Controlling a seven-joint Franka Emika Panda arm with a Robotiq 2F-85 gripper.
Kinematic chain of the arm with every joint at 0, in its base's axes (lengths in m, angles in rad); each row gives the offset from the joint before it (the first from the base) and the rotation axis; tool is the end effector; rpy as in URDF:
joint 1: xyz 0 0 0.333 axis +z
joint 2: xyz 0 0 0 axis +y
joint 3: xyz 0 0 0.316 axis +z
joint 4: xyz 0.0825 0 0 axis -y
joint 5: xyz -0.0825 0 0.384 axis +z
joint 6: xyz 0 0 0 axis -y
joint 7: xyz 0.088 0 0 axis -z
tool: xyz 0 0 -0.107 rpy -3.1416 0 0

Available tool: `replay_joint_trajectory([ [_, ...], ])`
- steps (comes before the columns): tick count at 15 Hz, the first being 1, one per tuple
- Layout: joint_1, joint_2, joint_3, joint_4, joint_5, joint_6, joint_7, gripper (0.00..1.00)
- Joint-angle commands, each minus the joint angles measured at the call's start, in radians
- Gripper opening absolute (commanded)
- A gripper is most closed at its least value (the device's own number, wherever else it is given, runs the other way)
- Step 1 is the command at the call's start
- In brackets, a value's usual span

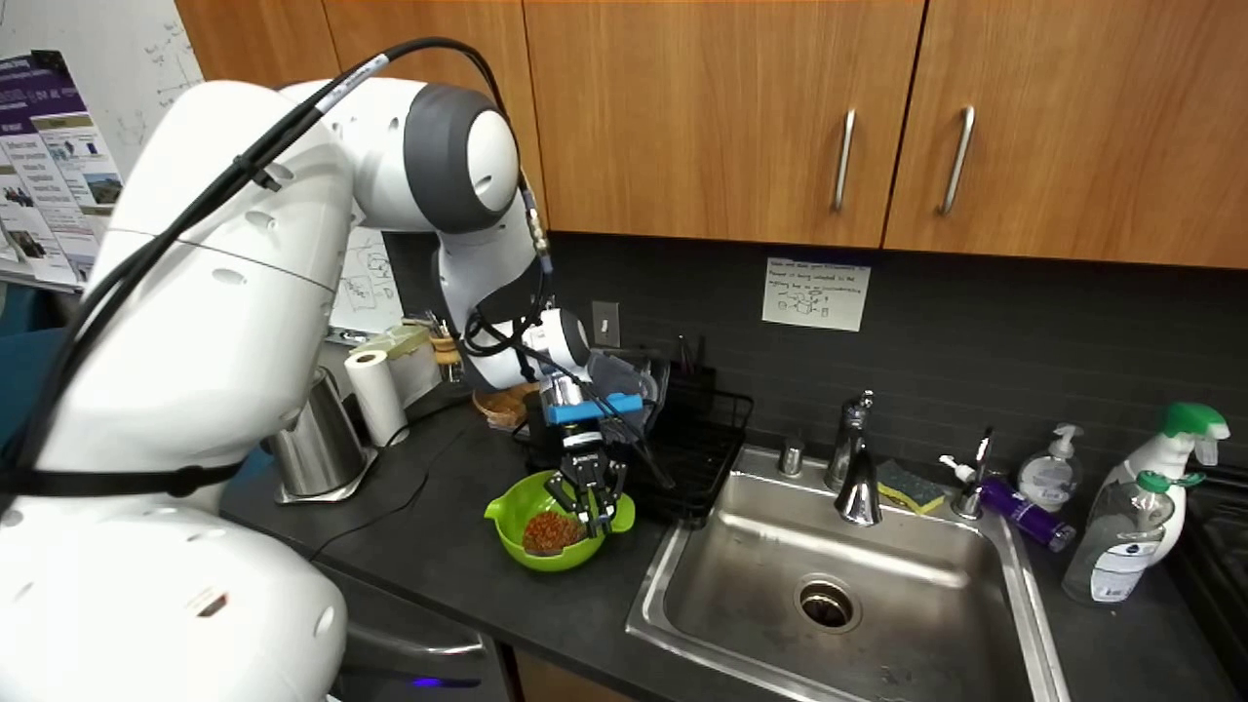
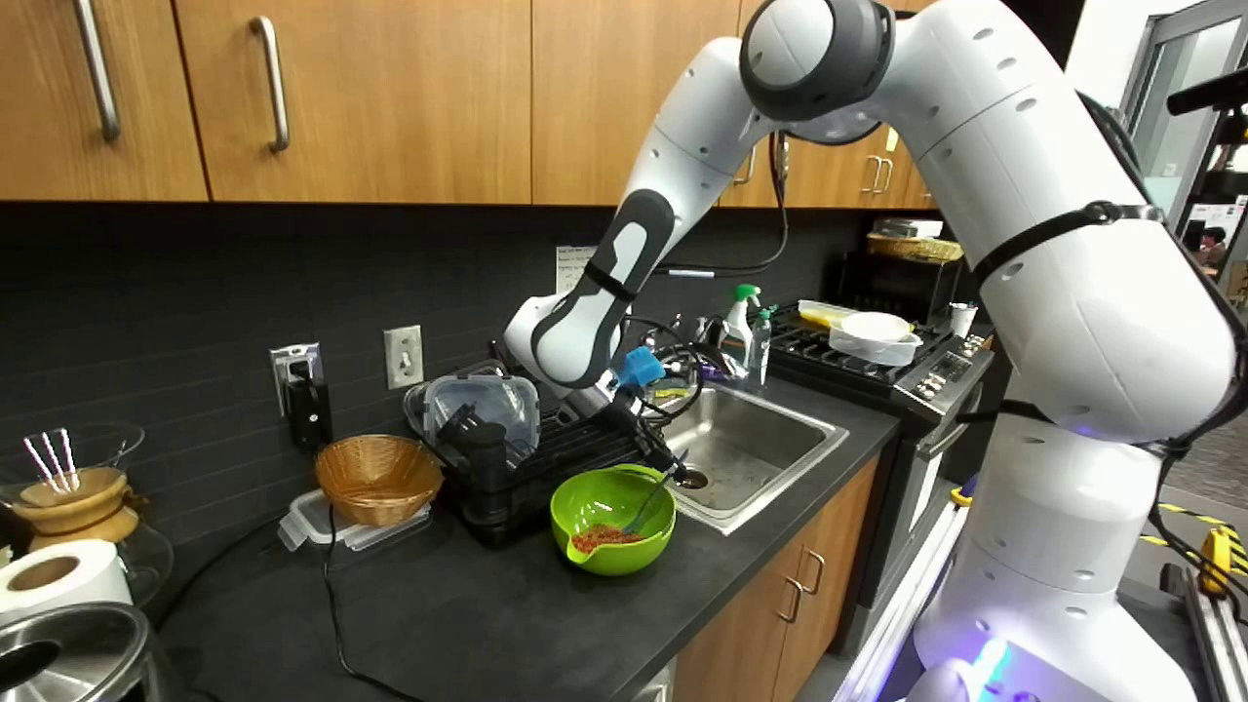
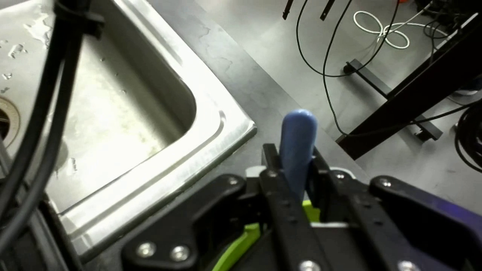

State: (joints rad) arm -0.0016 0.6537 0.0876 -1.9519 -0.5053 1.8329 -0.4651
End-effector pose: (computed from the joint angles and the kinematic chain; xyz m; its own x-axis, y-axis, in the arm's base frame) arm 0.5227 0.0083 0.1120 0.3919 0.5716 -0.7209 0.7281 -0.6716 -0.1368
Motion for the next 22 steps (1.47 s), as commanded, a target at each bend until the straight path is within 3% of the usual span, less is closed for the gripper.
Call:
replay_joint_trajectory([
  [1,0.014,0.009,-0.002,-0.001,0.023,-0.048,-0.013,0.05],
  [9,0.048,0.089,0.027,0.121,0.027,-0.14,-0.046,0.05],
  [15,0.051,0.138,0.05,0.216,0.052,-0.147,-0.098,0.05],
  [22,0.021,0.102,0.047,0.189,0.096,-0.076,-0.116,0.05],
])
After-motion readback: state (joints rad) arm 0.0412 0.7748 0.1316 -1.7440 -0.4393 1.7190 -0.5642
